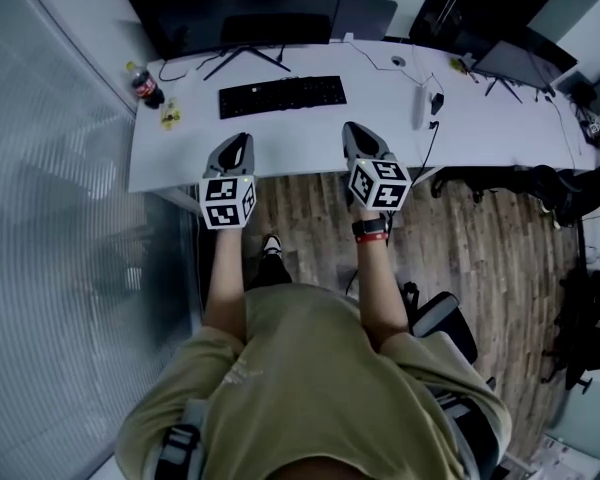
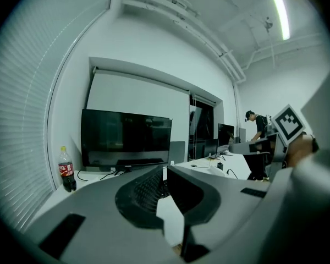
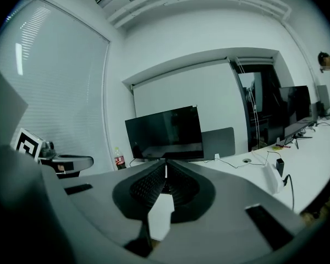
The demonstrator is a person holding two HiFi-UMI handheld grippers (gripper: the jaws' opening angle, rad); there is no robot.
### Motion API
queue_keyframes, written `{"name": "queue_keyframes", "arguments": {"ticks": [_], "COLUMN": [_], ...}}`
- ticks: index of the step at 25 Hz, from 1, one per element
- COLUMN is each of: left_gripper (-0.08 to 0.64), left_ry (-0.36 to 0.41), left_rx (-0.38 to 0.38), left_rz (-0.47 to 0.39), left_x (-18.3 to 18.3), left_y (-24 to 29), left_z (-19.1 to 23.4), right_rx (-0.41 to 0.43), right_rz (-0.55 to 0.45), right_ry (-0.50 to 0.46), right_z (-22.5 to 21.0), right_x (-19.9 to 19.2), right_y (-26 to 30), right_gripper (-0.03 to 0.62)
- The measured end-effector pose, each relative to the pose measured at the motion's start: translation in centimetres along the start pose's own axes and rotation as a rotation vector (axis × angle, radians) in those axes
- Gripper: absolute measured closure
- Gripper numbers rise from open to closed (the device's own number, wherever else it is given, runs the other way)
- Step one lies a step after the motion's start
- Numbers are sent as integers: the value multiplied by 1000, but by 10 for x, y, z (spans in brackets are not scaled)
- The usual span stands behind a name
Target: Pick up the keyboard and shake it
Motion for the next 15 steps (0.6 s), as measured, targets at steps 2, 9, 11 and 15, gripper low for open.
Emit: {"name": "queue_keyframes", "arguments": {"ticks": [2, 9, 11, 15], "left_gripper": [531, 529, 529, 514], "left_ry": [-1, -14, -15, -16], "left_rx": [-3, -19, -22, -33], "left_rz": [4, 47, 50, 67], "left_x": [7, 17, 21, 26], "left_y": [12, 45, 53, 68], "left_z": [13, 58, 68, 88], "right_rx": [3, 45, 49, 51], "right_rz": [13, 52, 57, 66], "right_ry": [1, 1, -6, -7], "right_z": [1, 13, 15, 20], "right_x": [1, 3, 5, 7], "right_y": [19, 73, 86, 110], "right_gripper": [568, 568, 566, 560]}}
Point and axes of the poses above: the fingertips, and each gripper's own axes: y forward along the fingers, z to its left, x out of its top, the point moved 4 cm from there along -y, backward along the fingers, and after that the axes turned 14 degrees about -y, right-handed, at the moved point
